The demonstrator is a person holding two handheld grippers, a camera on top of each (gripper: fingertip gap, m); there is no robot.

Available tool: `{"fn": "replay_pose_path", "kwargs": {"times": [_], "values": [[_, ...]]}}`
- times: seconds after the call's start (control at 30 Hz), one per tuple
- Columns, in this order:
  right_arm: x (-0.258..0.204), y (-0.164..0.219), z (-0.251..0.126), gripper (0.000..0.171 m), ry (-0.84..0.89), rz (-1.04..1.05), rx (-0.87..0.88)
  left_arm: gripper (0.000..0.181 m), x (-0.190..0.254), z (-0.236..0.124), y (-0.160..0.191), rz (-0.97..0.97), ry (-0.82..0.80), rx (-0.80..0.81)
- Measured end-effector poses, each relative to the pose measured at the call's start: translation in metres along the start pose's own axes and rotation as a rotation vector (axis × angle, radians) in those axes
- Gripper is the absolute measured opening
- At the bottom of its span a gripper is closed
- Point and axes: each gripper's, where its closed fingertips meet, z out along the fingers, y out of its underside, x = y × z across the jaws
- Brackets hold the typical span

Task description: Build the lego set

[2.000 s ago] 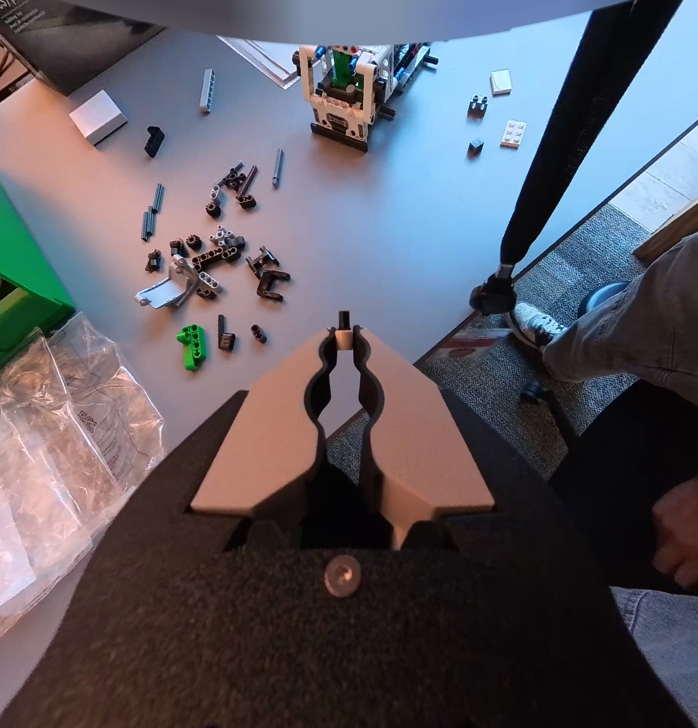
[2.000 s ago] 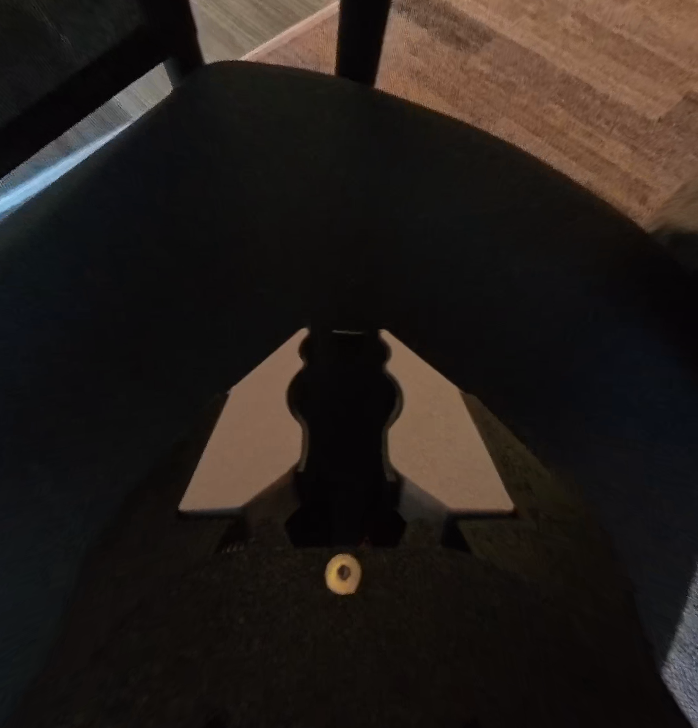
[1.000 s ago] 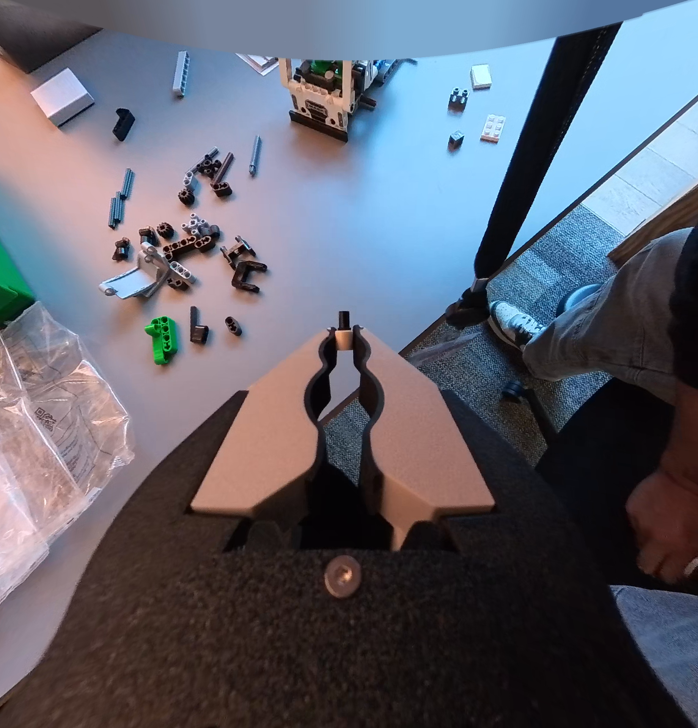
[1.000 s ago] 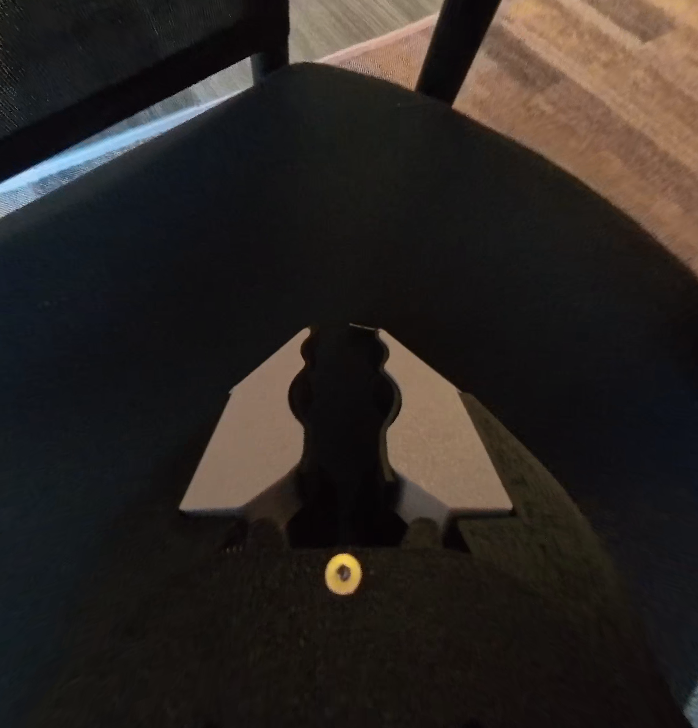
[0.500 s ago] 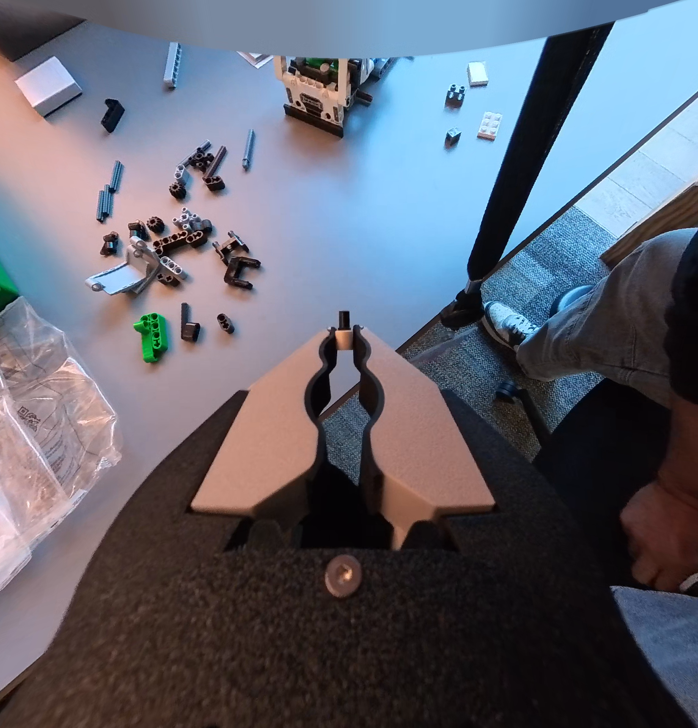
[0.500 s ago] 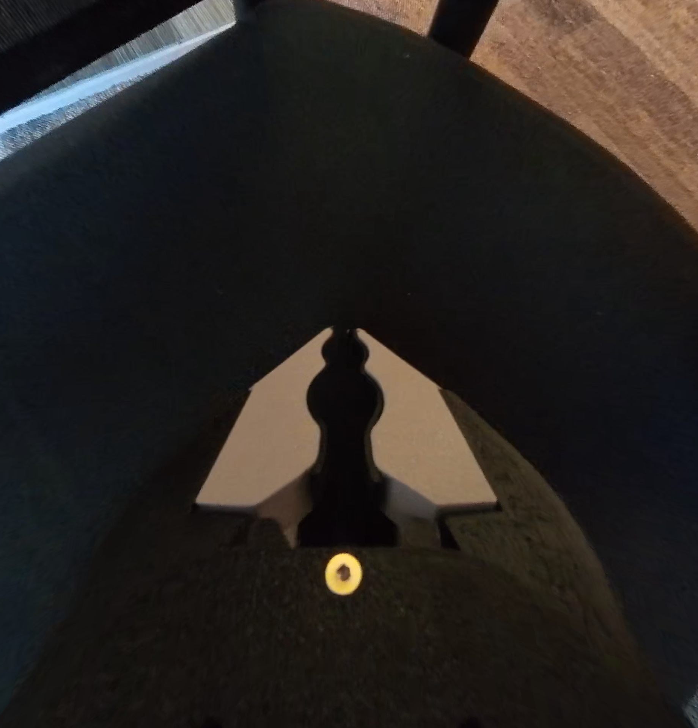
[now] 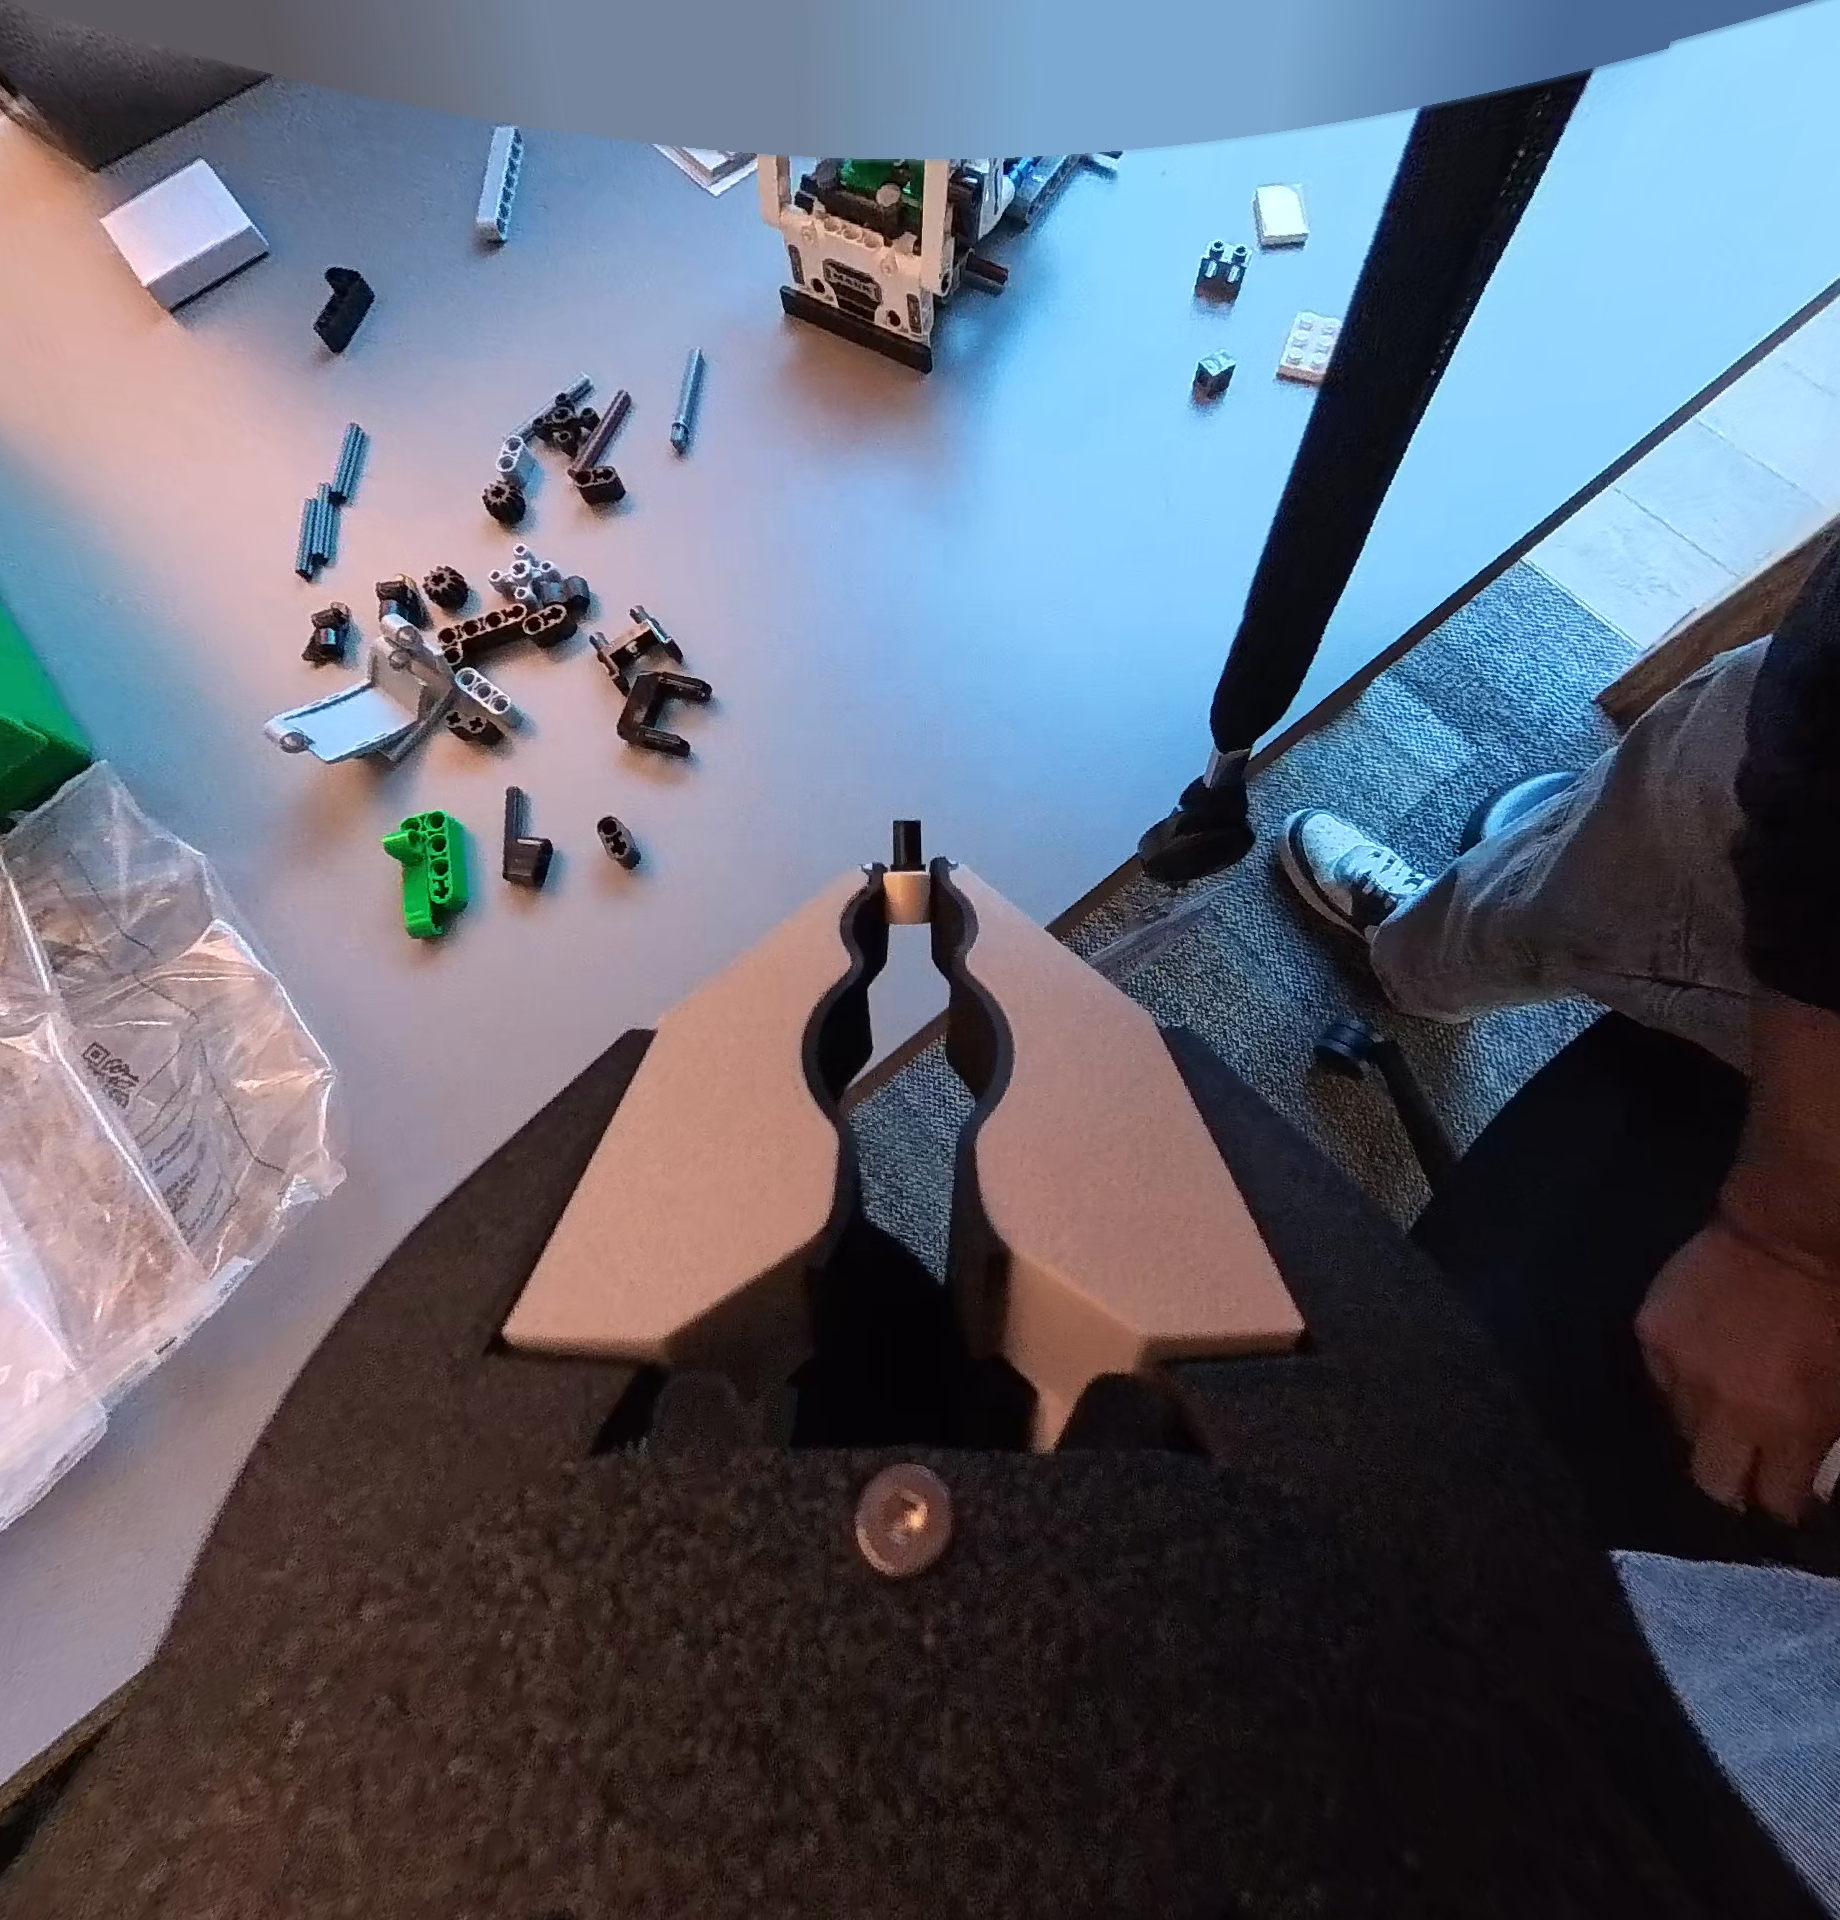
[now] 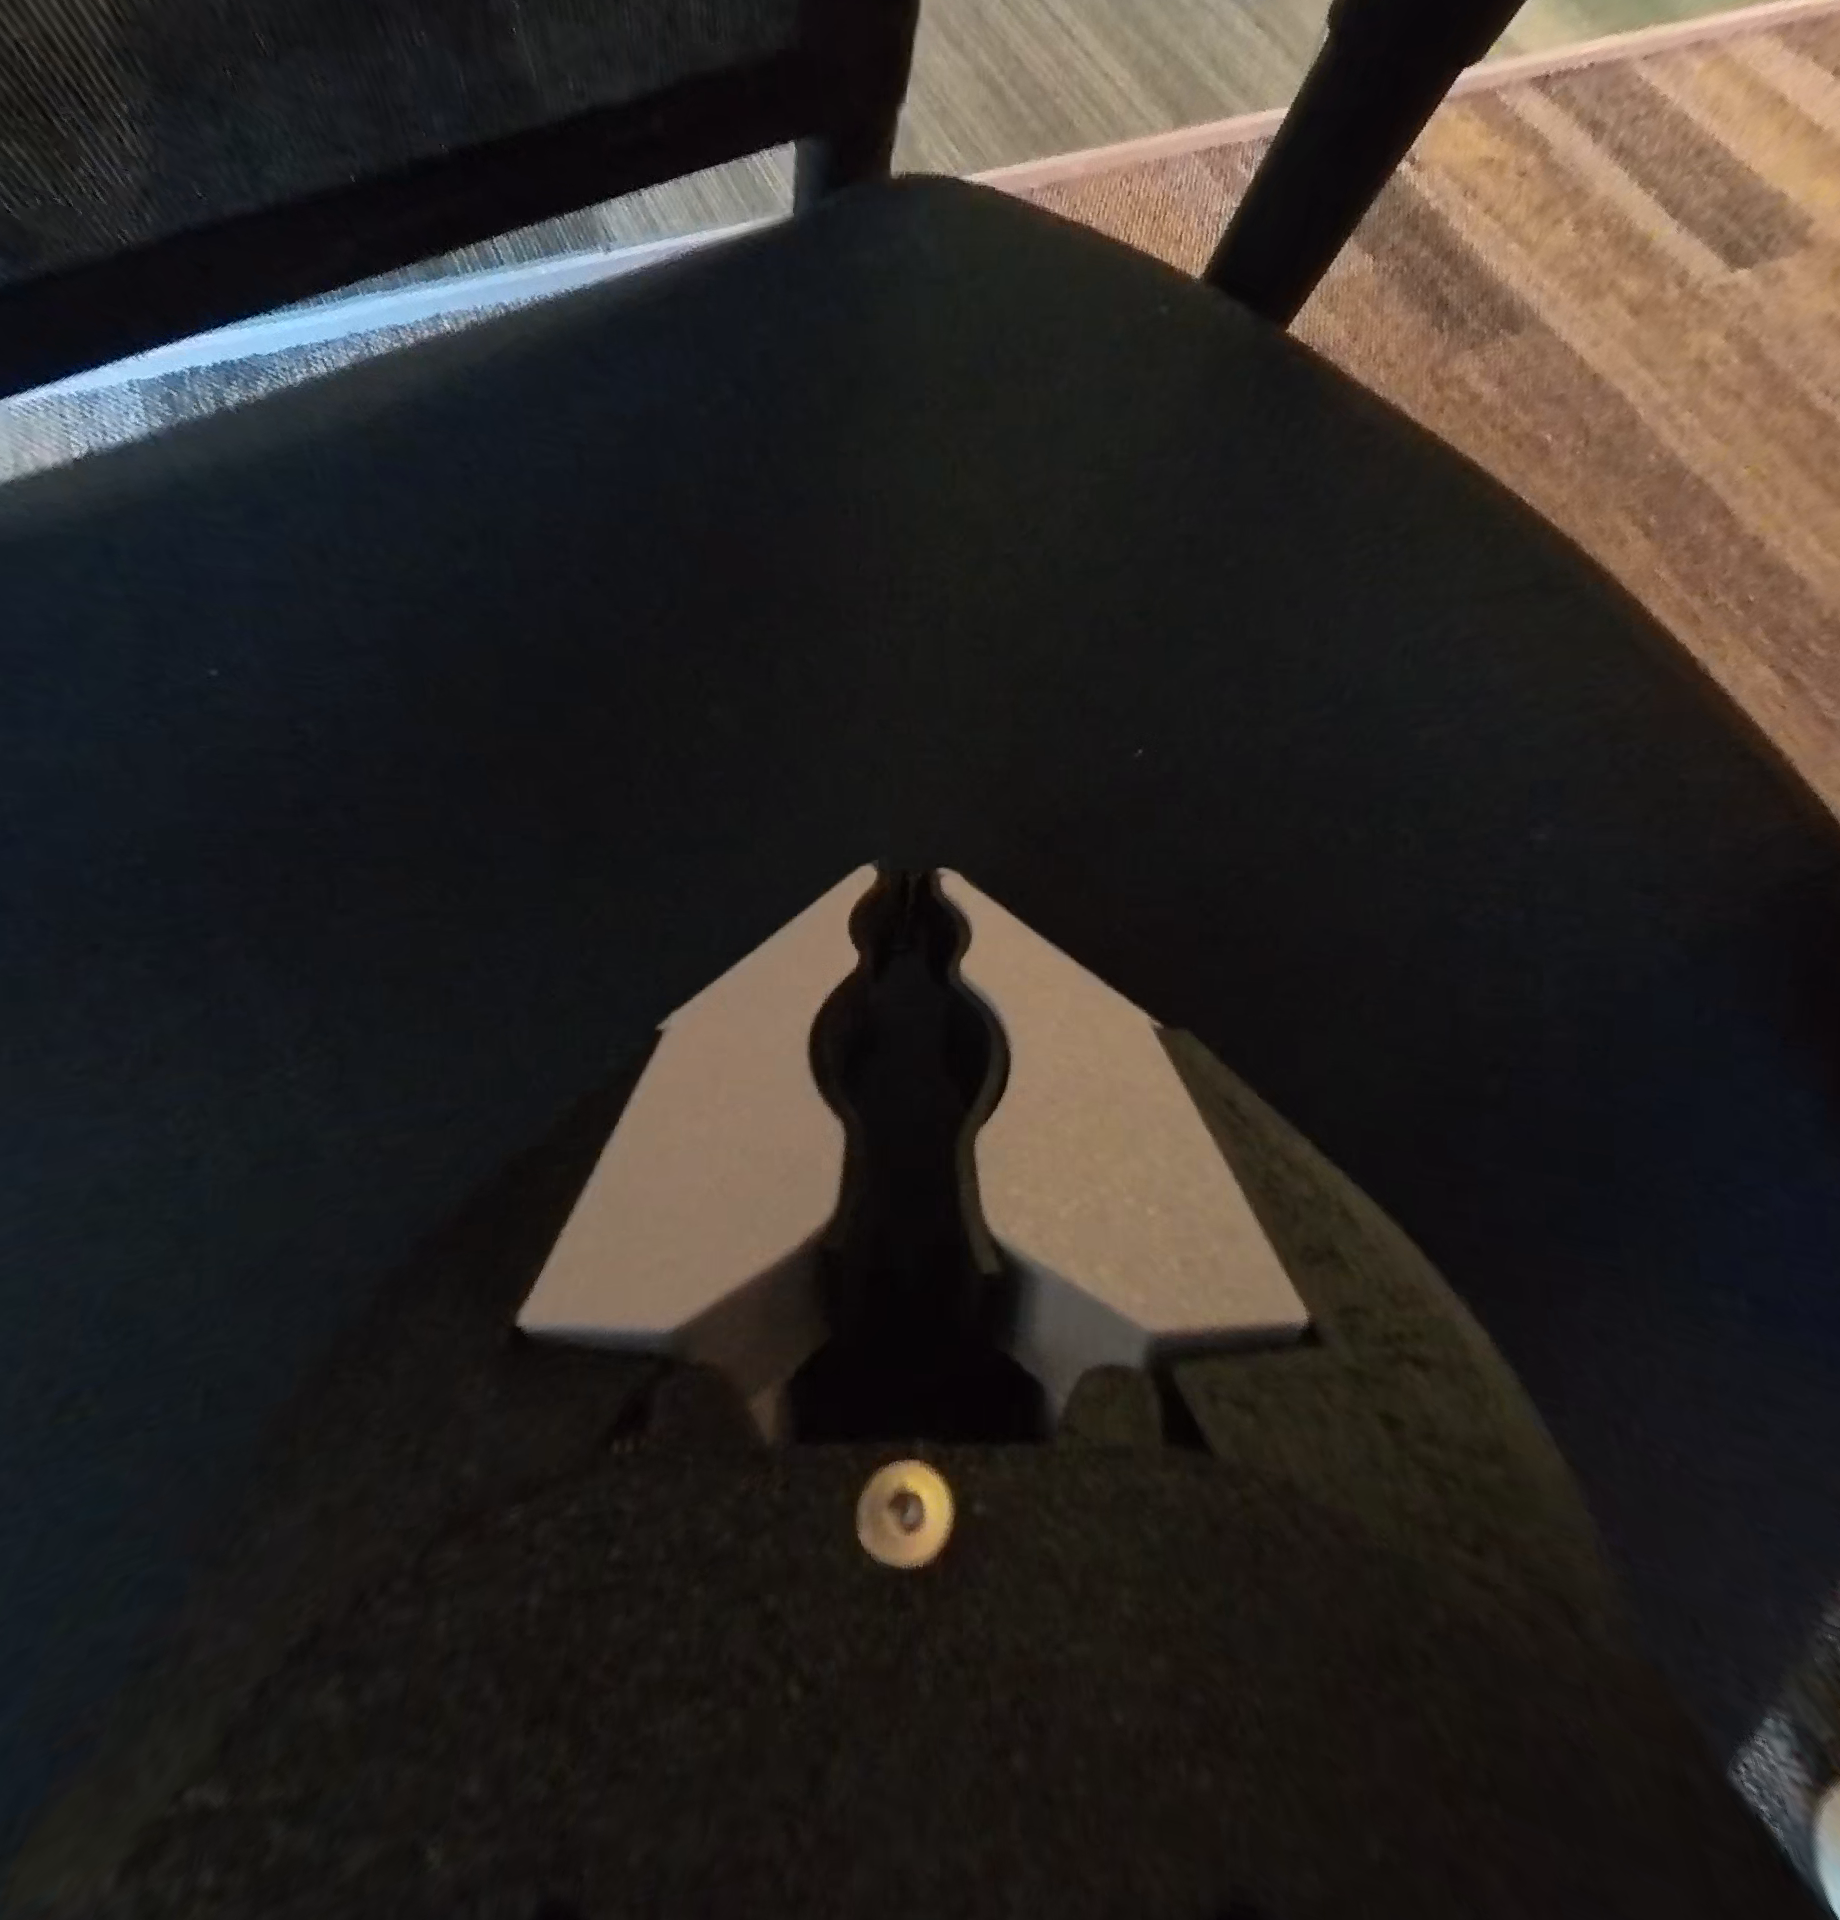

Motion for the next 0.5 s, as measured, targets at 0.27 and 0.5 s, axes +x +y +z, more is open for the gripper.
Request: {"fn": "replay_pose_path", "kwargs": {"times": [0.27,0.5], "values": [[0.052,0.012,-0.073,0.004,-0.017,0.54,0.223,0.006,0.0,-0.002,-0.001,-0.014,-0.004,0.018],[0.118,-0.002,-0.198,0.004,0.231,0.657,0.392,0.007,-0.012,-0.009,-0.018,-0.04,-0.028,0.069]]}}
